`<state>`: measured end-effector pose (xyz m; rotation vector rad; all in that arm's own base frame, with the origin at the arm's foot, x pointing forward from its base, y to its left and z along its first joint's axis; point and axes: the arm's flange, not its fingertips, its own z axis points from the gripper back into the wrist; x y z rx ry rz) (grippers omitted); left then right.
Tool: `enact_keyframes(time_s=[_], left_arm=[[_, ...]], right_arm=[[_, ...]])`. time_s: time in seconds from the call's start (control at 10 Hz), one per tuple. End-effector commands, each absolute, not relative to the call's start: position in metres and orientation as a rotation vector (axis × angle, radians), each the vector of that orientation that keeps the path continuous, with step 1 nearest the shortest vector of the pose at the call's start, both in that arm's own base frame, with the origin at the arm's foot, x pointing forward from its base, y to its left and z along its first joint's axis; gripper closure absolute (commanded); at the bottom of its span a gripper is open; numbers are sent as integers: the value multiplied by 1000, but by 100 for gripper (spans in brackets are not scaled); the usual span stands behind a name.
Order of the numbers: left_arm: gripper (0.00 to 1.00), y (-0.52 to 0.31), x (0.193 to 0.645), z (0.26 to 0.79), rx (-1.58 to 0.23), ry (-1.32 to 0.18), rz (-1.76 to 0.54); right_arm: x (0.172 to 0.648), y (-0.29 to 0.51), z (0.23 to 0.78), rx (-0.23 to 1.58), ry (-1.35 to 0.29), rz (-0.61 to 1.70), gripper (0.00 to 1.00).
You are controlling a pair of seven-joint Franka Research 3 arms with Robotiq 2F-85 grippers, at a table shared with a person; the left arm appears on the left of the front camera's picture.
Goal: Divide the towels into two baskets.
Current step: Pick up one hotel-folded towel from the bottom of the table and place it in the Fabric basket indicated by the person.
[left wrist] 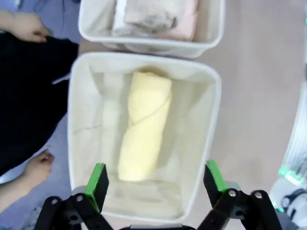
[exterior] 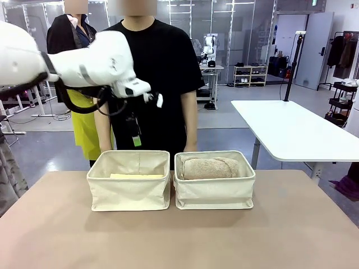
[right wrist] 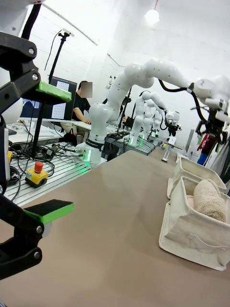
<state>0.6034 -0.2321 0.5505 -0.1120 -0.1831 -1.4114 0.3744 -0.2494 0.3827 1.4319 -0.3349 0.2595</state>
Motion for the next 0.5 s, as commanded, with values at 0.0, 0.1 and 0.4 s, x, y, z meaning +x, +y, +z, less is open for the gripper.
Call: enact_keyframes(time_s=[0.0,0.1,0.4], left_arm=[[0,-171,531,559,-245,-281,-1278],[0,-138,503,569,-272,-339,-1190],[0,-35,433,583,-480,-468,-992]], right_arm=[[372,-247,385,1432,-343,261,0],[372,-247,385,1432,-343,261,0],[372,-247,385,1432,-343,261,0]])
